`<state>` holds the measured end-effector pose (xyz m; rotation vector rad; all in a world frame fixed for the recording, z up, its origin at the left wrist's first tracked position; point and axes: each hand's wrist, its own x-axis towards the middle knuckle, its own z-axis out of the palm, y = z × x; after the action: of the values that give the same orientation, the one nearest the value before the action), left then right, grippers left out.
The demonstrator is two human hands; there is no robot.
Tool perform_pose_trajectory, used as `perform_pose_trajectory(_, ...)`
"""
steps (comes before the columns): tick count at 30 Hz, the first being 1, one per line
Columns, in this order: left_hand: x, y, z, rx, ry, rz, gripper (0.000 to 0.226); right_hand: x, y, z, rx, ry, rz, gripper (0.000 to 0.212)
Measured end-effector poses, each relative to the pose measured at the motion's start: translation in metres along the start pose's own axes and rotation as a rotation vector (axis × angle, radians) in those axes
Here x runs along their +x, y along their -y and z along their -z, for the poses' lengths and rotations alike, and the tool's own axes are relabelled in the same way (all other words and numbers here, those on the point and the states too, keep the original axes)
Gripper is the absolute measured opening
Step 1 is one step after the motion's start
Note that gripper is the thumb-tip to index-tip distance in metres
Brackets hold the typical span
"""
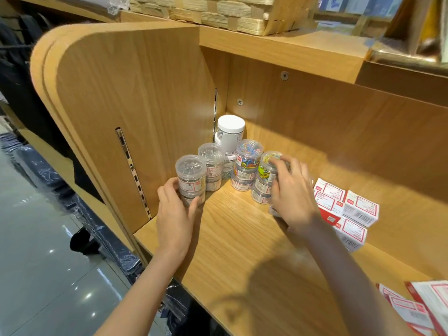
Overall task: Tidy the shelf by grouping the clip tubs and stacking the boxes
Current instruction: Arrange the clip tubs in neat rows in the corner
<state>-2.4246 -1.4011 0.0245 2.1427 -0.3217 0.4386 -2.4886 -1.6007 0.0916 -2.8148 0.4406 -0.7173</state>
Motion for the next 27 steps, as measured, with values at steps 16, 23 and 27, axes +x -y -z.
perform_pose_trajectory(16, -0.008, 0.003, 0.004, -0.062, 0.032, 0.036, 0.05, 0.019, 0.004, 0.0, -0.271, 0.109, 0.002, 0.079)
perform_pose_trajectory(23, -0.026, -0.014, -0.003, -0.016, 0.05, -0.149, 0.037, 0.026, -0.007, 0.014, -0.14, 0.248, 0.049, 0.069)
perform_pose_trajectory(27, -0.023, -0.032, -0.036, -0.092, 0.278, -0.171, 0.051, 0.031, -0.01, 0.02, 0.01, 0.346, 0.01, 0.068)
